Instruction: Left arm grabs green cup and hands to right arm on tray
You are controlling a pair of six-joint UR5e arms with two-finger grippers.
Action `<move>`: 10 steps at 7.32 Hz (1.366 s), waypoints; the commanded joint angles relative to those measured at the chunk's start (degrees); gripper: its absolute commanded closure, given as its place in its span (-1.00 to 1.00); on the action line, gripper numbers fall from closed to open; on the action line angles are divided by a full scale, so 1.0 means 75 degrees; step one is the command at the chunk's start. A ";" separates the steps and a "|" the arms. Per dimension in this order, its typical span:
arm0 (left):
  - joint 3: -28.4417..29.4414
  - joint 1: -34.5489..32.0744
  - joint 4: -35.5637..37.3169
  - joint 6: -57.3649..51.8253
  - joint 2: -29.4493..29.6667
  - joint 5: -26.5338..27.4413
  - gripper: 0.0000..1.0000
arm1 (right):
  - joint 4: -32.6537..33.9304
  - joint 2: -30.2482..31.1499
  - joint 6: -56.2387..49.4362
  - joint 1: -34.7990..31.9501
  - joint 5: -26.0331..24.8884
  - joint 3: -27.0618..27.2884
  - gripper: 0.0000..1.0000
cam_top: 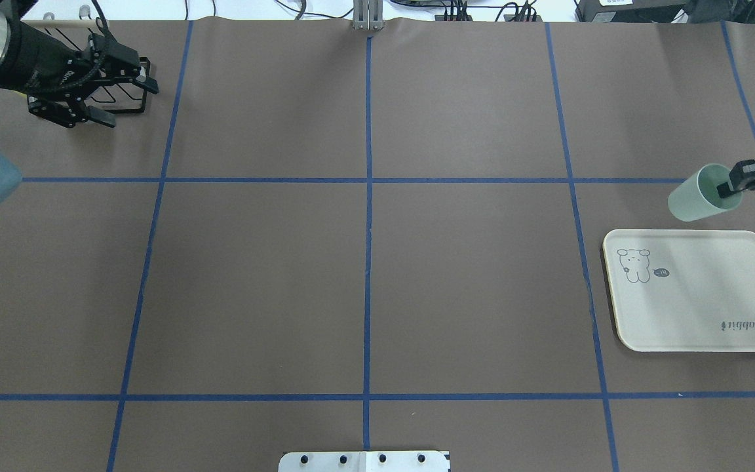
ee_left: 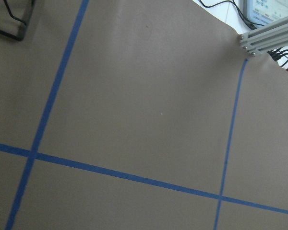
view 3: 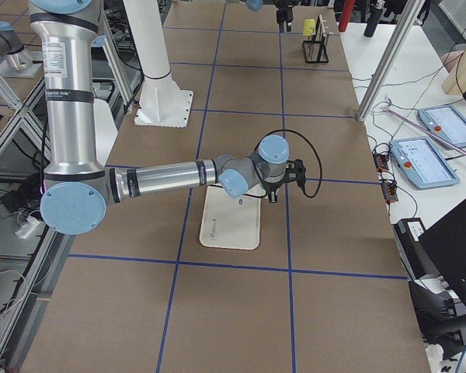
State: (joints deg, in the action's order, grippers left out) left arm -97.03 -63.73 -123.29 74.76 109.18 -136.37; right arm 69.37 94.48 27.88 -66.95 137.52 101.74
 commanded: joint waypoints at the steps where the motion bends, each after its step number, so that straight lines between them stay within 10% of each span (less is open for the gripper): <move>1: -0.0059 -0.0175 0.0466 -0.0710 -0.0108 0.0007 -1.00 | 0.0137 0.0656 -0.0178 0.0487 -0.0774 0.0404 1.00; 10: -0.0223 -0.0175 0.0502 -0.0698 -0.0167 0.0018 -1.00 | 0.0102 0.0810 -0.0178 0.0746 -0.0617 0.0158 1.00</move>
State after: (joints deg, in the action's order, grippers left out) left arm -98.38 -65.02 -119.61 69.52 107.93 -136.23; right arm 70.18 100.56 26.53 -61.75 132.86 103.20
